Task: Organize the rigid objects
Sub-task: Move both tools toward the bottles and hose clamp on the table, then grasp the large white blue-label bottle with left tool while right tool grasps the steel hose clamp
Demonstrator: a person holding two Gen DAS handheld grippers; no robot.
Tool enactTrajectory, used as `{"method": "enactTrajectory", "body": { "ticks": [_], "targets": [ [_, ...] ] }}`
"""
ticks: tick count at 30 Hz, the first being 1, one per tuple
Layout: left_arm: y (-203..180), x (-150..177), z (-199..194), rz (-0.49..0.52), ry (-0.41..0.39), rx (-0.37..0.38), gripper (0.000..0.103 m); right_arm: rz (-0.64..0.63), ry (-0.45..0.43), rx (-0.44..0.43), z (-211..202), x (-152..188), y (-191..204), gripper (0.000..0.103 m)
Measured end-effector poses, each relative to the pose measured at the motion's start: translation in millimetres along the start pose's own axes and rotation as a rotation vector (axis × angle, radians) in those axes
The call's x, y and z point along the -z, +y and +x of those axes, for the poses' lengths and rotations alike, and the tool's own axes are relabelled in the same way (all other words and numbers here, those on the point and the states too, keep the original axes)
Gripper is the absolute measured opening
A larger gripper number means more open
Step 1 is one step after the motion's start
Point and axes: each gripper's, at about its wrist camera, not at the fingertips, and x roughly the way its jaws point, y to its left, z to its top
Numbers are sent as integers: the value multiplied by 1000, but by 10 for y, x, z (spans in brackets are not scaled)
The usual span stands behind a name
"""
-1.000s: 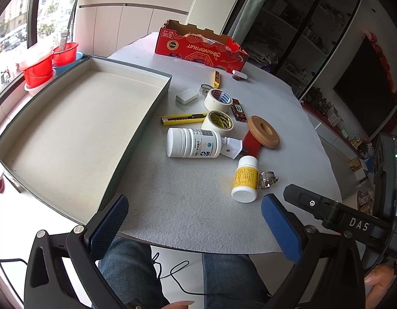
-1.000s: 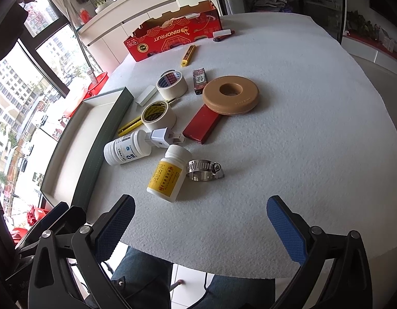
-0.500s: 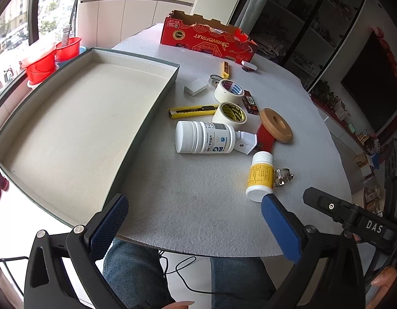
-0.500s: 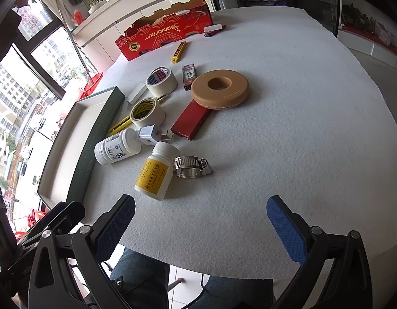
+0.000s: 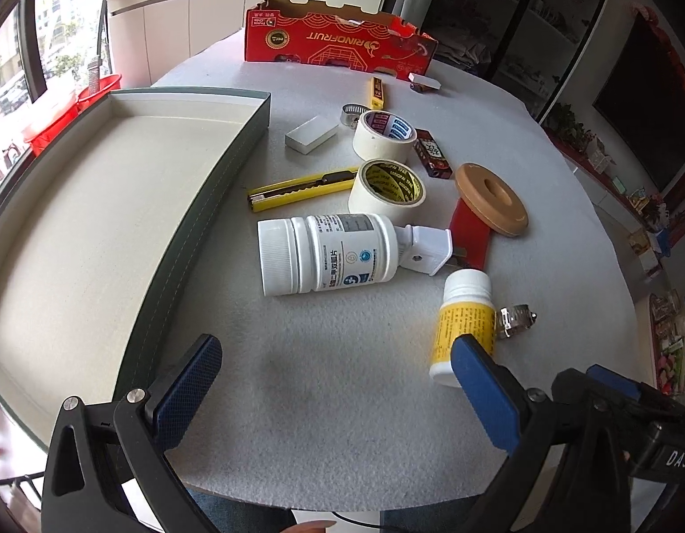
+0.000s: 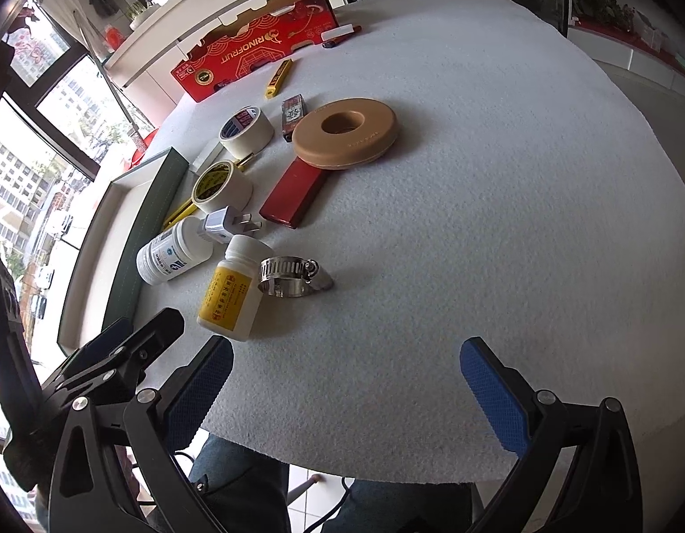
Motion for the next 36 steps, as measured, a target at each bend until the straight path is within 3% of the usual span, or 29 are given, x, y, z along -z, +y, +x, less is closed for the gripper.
{"method": "enactTrajectory", "body": {
  "ticks": [9,15,18,24,32,36],
  "targets": [
    [-7,-280,300,3,-11,-77,103,19,14,4,69,-4,-89,103],
    [-154,-332,350,-14,-6,-56,103,28,29,8,131,-15,-110,103],
    [-238,-300,383,19,-16,-61,103,29,27,17,109,-16,-141,103],
    [-36,-268,414,80,-39,-95,103,49,22,28,93,-26,-222,103],
    [29,-325,421,41,-31,-103,103,-47,13,97,227,-89,-30,103],
    [-64,-315,472,43,-38,-153,103,-140,7,166,320,-93,77,103]
  ]
}}
